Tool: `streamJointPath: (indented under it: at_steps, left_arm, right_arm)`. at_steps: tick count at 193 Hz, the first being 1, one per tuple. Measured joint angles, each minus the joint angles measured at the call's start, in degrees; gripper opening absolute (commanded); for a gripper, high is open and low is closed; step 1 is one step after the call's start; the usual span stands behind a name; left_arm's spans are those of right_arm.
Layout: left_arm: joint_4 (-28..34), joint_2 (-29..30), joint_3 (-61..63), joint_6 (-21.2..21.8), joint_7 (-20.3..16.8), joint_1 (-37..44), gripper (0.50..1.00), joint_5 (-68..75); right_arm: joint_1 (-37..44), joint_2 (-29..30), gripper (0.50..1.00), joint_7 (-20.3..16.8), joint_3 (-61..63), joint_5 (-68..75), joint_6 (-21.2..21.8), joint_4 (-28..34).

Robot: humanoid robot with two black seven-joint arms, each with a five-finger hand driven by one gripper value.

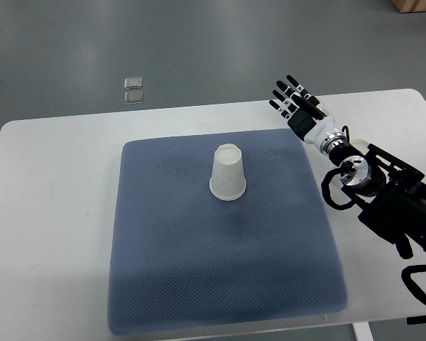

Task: Stack paper cups
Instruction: 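Move the right hand over the second white paper cup beside the mat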

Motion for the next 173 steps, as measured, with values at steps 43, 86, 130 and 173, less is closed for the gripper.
streamJointPath:
  at_steps: [43, 86, 130, 173]
  left_arm:
    - [0.0, 0.0, 0.1, 0.0, 0.0, 0.0, 1.0, 0.0]
    - [0.0, 0.0, 0.0, 0.0, 0.0, 0.0, 1.0, 0.0]
    - [-0.1, 0.0, 0.0, 0.0, 0.0, 0.0, 1.0, 0.0]
    - [0.0, 0.0, 0.0, 0.0, 0.0, 0.0, 1.0, 0.0]
  right_arm:
    - [0.0, -0.1, 0.926, 0.0, -0.1, -0.1, 0.0, 0.0]
    - [1.3, -0.9, 0.926, -0.3, -2.1, -3.0, 0.2, 0.3]
    - [5.7, -7.1, 0.926, -1.6, -9.2, -16.8, 2.3, 6.5]
    - [20.6, -15.2, 0.924, -3.7, -40.6, -25.9, 3.8, 11.2]
